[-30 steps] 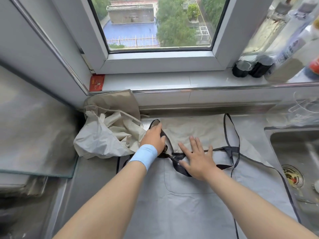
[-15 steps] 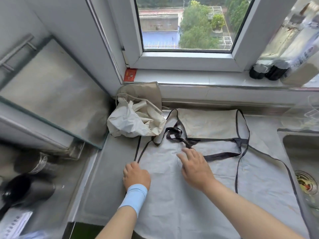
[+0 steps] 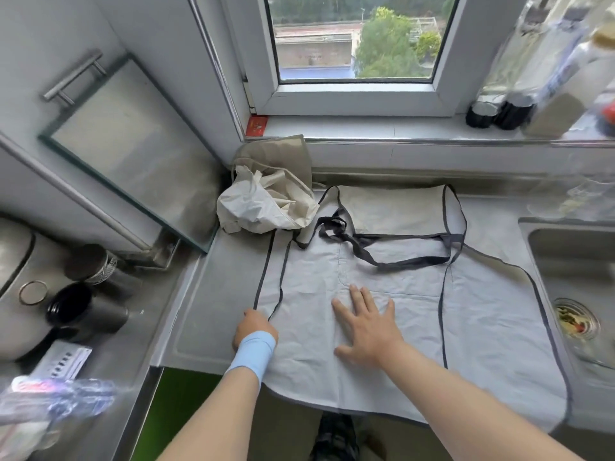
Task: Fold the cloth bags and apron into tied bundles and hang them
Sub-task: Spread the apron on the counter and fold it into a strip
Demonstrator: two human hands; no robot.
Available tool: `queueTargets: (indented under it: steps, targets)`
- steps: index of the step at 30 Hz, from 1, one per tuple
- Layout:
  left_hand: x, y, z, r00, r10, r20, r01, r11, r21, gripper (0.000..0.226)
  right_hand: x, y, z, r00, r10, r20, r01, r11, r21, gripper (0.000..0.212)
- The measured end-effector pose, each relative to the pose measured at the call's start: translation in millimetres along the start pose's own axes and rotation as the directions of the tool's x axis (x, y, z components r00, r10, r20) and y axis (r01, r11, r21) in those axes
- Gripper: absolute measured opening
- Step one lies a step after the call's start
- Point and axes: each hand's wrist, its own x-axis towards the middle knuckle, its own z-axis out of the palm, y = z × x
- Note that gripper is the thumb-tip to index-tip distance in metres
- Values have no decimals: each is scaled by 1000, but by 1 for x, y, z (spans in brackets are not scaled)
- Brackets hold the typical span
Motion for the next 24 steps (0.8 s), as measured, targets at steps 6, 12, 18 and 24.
queueTargets:
  steps: [6, 12, 18, 24]
  targets:
    - [7, -26, -13, 937, -71, -342, -17, 968, -250, 25, -6, -8, 3, 997, -63, -54, 61, 998, -26, 84]
    - [-3, -35, -12, 908, 232, -350, -244, 970, 8, 28, -10, -16, 5, 993, -91, -70, 89, 996, -31, 79]
    - [-22, -34, 21, 993, -92, -67, 91, 996, -19, 68, -16, -21, 7, 991, -101, -87, 97, 994, -54, 92]
    - [-3, -36, 10, 987, -73, 147, 117, 940, -321, 45, -20, -19, 12, 991, -86, -101, 85, 996, -14, 90]
